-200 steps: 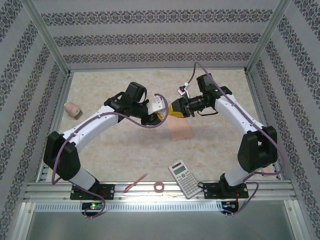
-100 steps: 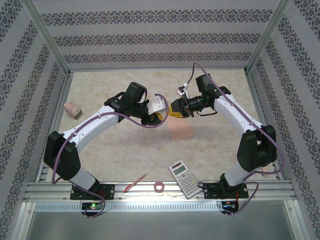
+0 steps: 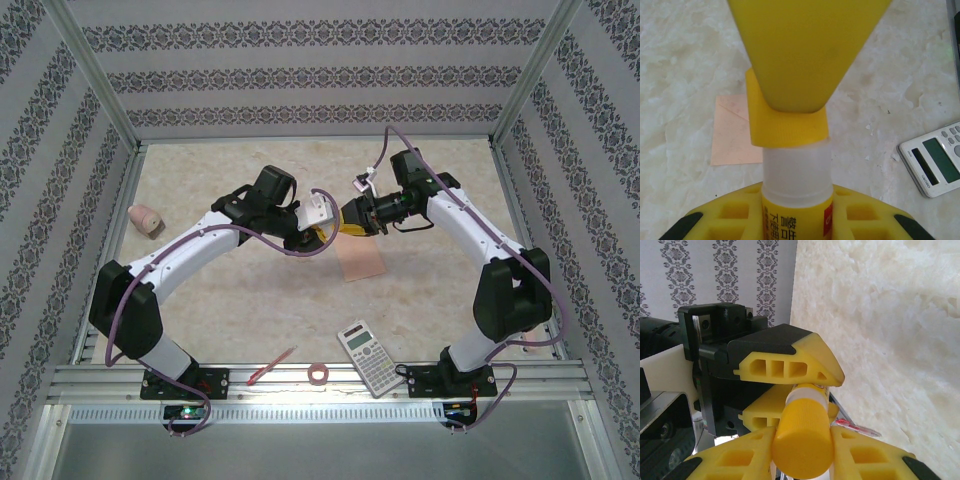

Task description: Place the letter into the envelope and seal it

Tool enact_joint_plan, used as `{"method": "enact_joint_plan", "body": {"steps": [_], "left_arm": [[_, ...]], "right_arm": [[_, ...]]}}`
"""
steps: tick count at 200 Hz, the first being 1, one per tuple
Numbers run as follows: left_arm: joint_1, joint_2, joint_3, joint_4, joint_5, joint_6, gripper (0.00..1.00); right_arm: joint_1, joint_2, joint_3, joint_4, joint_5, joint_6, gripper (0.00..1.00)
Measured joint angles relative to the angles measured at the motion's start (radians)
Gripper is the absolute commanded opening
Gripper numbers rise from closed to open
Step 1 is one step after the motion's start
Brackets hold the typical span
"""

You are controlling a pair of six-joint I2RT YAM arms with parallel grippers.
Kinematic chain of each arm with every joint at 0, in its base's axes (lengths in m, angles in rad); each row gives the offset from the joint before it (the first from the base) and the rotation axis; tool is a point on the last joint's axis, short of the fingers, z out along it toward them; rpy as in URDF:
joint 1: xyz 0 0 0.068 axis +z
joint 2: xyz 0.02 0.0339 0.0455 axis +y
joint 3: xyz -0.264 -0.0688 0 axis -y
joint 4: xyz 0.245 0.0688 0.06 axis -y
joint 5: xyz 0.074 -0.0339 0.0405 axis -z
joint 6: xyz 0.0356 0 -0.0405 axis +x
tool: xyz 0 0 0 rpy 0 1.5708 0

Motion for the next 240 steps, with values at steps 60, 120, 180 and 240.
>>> {"method": "enact_joint_plan", "body": {"steps": [60, 120, 180, 240], "left_arm": [[0.0, 0.001, 0.0, -0.014, -0.006, 0.0, 0.0], [-0.002, 0.003, 0.001, -0.014, -0.007, 0.001, 0.0], [-0.006, 0.004, 0.01, -0.015, -0.011, 0.001, 0.0], [-0.008, 0.004, 0.01, -0.029, -0.014, 0.001, 0.0]], "right_arm": [[0.0, 0.015, 0.003, -0.007, -0.014, -0.022, 0.28], [0.0, 0.018, 0.003, -0.015, -0.024, -0.025, 0.27], [0.0, 0.018, 0.001, -0.02, -0.04, -0.031, 0.27], [0.009, 0.027, -0.002, -0.029, -0.045, -0.048, 0.26]]}}
